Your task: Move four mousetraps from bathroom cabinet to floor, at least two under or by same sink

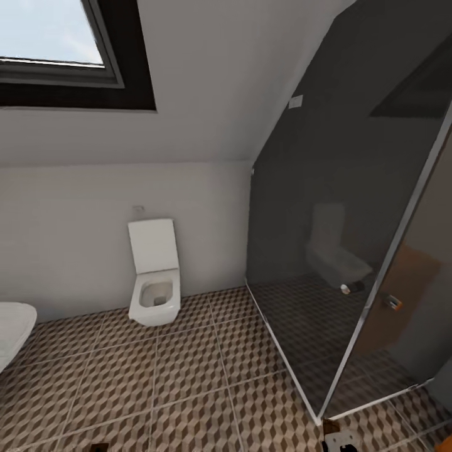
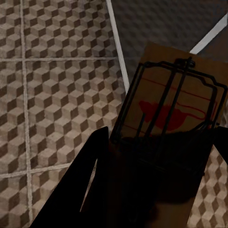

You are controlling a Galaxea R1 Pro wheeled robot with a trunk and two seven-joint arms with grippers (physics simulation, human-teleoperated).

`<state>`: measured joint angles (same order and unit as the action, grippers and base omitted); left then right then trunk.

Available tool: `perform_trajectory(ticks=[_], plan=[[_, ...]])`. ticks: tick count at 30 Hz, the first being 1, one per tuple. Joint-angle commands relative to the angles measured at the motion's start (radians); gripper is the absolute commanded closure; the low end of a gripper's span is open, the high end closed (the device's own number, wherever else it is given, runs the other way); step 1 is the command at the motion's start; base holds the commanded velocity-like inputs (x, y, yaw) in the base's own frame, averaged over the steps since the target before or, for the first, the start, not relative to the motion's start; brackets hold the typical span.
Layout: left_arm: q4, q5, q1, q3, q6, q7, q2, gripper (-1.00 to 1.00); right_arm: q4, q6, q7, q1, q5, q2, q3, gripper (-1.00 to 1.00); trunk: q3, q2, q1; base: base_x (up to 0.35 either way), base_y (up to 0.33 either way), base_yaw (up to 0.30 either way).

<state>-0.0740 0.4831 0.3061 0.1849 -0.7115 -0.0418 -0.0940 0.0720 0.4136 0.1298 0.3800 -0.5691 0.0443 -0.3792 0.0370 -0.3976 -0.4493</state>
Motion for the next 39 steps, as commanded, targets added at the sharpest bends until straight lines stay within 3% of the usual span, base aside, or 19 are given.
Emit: perform_trajectory(ticks=[1,39], plan=[[-0.004,0.009,0.002,0.008,-0.005,-0.004,0.000,1.00,-0.002,0.004,0.002,0.001,-0.009,0.000,-0.006,1.00,0.002,-0.002,-0.001,0.000,0.000,0.300],[-0.004,0.009,0.002,0.008,-0.003,-0.003,0.014,1.00,-0.006,0.004,0.004,0.000,-0.009,0.000,-0.006,1.00,0.002,-0.002,-0.001,0.000,0.000,0.300]])
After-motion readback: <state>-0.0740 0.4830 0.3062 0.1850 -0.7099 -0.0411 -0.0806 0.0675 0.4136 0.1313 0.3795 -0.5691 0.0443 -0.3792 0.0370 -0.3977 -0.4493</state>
